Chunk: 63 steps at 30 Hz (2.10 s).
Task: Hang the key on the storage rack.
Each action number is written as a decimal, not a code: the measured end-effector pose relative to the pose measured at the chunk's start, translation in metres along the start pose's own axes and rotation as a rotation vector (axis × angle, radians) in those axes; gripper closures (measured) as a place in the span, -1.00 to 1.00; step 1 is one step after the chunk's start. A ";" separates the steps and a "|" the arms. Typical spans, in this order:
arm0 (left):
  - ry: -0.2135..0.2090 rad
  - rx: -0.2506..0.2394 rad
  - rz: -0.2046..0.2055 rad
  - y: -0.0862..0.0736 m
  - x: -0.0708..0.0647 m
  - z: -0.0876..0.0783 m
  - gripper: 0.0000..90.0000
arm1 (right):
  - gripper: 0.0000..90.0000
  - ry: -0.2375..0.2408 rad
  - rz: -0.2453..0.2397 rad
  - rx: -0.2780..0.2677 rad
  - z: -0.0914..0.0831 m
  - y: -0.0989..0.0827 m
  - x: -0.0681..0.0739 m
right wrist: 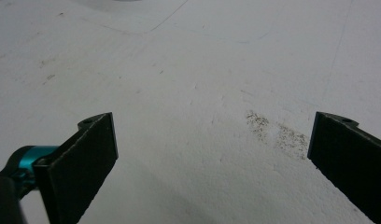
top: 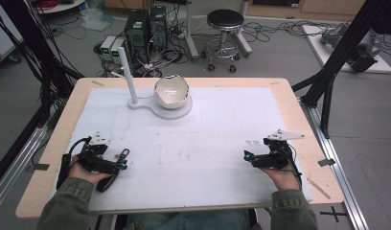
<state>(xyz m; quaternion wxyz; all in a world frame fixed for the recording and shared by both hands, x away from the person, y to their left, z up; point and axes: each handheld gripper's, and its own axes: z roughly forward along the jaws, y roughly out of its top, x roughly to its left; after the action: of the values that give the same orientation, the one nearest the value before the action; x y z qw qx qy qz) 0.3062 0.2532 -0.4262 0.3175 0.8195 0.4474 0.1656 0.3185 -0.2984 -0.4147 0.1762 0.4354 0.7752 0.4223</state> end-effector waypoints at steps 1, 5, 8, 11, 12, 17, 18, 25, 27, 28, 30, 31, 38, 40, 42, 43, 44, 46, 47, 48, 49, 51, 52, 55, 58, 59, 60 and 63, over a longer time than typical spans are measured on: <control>0.005 0.032 0.017 0.006 -0.003 0.002 -0.95 | -0.99 0.000 0.006 0.002 0.000 0.000 0.000; -0.014 0.117 0.028 0.019 -0.006 0.006 -0.90 | -0.99 0.002 0.008 0.001 -0.001 0.000 0.000; -0.023 0.157 0.038 0.024 -0.008 0.008 -0.87 | -0.99 0.001 0.006 -0.004 -0.001 0.000 0.000; -0.030 0.234 0.044 0.030 -0.009 0.013 -0.85 | -0.99 0.000 0.010 -0.003 -0.002 0.000 -0.001; -0.026 0.248 0.035 0.030 -0.010 0.014 -0.85 | -0.99 0.000 0.011 -0.004 -0.002 0.000 -0.001; -0.029 0.283 0.031 0.029 -0.010 0.014 -0.76 | -0.99 0.000 0.011 -0.003 -0.003 0.000 -0.001; -0.037 0.288 0.026 0.029 -0.010 0.014 -0.76 | -0.99 0.000 0.011 -0.003 -0.003 0.000 -0.001; -0.018 0.300 0.013 0.030 -0.011 0.013 -0.39 | -0.99 -0.001 0.008 -0.013 -0.003 0.000 0.000; -0.013 0.302 0.012 0.030 -0.011 0.013 -0.26 | -0.99 -0.003 0.007 -0.015 -0.003 0.000 -0.001; -0.010 0.316 0.003 0.030 -0.011 0.013 -0.24 | -0.99 -0.003 0.008 -0.013 -0.003 0.000 0.000; -0.019 0.321 -0.006 0.030 -0.010 0.013 -0.18 | -0.99 -0.003 0.005 -0.012 -0.003 0.000 0.000; -0.023 0.321 -0.012 0.031 -0.010 0.013 -0.18 | -0.99 -0.003 0.000 -0.013 -0.002 0.000 0.000; -0.020 0.356 -0.013 0.034 -0.010 0.013 0.46 | -0.99 -0.011 -0.011 -0.007 -0.001 -0.001 0.000; -0.020 0.380 -0.017 0.036 -0.010 0.014 0.62 | -0.99 -0.011 -0.007 -0.006 -0.001 -0.001 0.000; -0.025 0.384 -0.027 0.036 -0.008 0.014 0.63 | -0.99 -0.014 -0.009 -0.004 -0.001 -0.001 0.001; -0.026 0.385 -0.031 0.036 -0.008 0.015 0.63 | -0.99 -0.016 -0.011 -0.002 -0.001 -0.001 0.001; -0.022 0.385 -0.027 0.036 -0.009 0.015 0.64 | -0.99 -0.016 -0.011 -0.002 -0.001 -0.001 0.001; -0.013 0.387 -0.024 0.036 -0.009 0.015 0.66 | -0.99 -0.018 -0.012 -0.002 -0.001 -0.001 0.000; -0.018 0.391 -0.029 0.037 -0.008 0.015 0.73 | -0.99 -0.018 -0.010 -0.002 -0.001 -0.001 0.000; -0.022 0.387 -0.038 0.036 -0.008 0.015 0.80 | -0.99 -0.019 -0.010 -0.001 -0.001 -0.001 0.000; -0.026 0.385 -0.040 0.036 -0.007 0.015 0.81 | -0.99 -0.018 -0.012 -0.001 -0.001 -0.001 0.000; -0.022 0.384 -0.038 0.036 -0.007 0.015 0.83 | -0.99 -0.018 -0.011 0.000 -0.001 -0.001 0.001; -0.021 0.381 -0.036 0.036 -0.007 0.015 0.84 | -0.99 -0.018 -0.012 0.000 -0.001 -0.001 0.000; -0.027 0.380 -0.043 0.036 -0.006 0.014 0.86 | -0.99 -0.020 -0.013 -0.005 -0.001 -0.001 0.000; -0.041 0.375 -0.048 0.036 -0.005 0.014 0.87 | -0.99 -0.020 -0.015 -0.008 -0.001 -0.001 0.000; -0.044 0.372 -0.051 0.036 -0.005 0.014 0.87 | -0.99 -0.020 -0.016 -0.007 -0.001 -0.001 0.000; -0.044 0.372 -0.051 0.036 -0.005 0.014 0.87 | -0.99 -0.020 -0.013 -0.007 -0.002 -0.001 0.000; -0.055 0.372 -0.049 0.036 -0.005 0.013 0.87 | -0.99 -0.021 -0.008 -0.005 -0.002 -0.001 0.000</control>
<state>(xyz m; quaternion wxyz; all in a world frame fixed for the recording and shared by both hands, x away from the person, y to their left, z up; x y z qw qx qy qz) 0.3333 0.2295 -0.4115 0.1766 0.8571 0.4814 0.0497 0.3166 -0.2997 -0.4144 0.1870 0.4365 0.7740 0.4189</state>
